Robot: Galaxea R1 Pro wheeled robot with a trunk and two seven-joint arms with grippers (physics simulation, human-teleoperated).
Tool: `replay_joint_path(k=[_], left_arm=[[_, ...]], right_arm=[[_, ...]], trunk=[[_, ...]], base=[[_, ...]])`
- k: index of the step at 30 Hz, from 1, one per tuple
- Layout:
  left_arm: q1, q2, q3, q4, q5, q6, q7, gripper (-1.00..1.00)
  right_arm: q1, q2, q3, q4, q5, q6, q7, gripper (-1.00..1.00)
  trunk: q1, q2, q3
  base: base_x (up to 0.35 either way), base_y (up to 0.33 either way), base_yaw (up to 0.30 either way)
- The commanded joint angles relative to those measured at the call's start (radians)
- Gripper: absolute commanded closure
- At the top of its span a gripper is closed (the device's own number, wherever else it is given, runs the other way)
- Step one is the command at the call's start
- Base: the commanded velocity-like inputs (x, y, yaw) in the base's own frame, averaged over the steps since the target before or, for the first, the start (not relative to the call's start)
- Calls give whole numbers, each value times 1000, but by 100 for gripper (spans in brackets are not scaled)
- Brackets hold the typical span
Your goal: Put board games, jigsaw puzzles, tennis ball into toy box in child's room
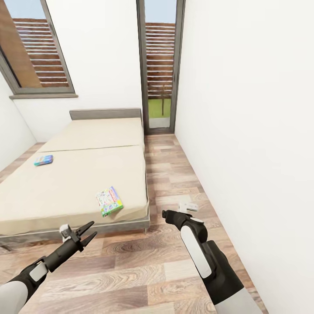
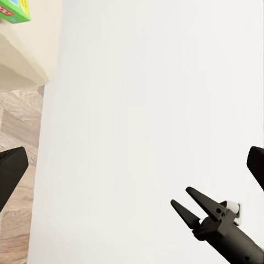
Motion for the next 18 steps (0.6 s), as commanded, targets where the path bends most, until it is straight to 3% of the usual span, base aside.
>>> replay_joint_path(k=[1,4,8,18], left_arm=[[0,2,-6,0,8,11,-27,-100],[0,5,-6,0,6,13,-84,-100],[0,28,-7,0,5,17,-150,-100],[0,45,-8,0,5,17,-178,-100]], right_arm=[[-1,0,1,-1,-10,1,-10,-100],[-1,0,1,-1,-10,1,-10,-100],[-1,0,1,-1,-11,1,-10,-100],[-1,0,1,-1,-10,1,-10,-100]], trunk=[[4,-8,-4],[15,-29,-13],[31,-57,-26],[69,-127,-57]], base=[[0,0,0],[0,0,0],[0,0,0],[0,0,0]])
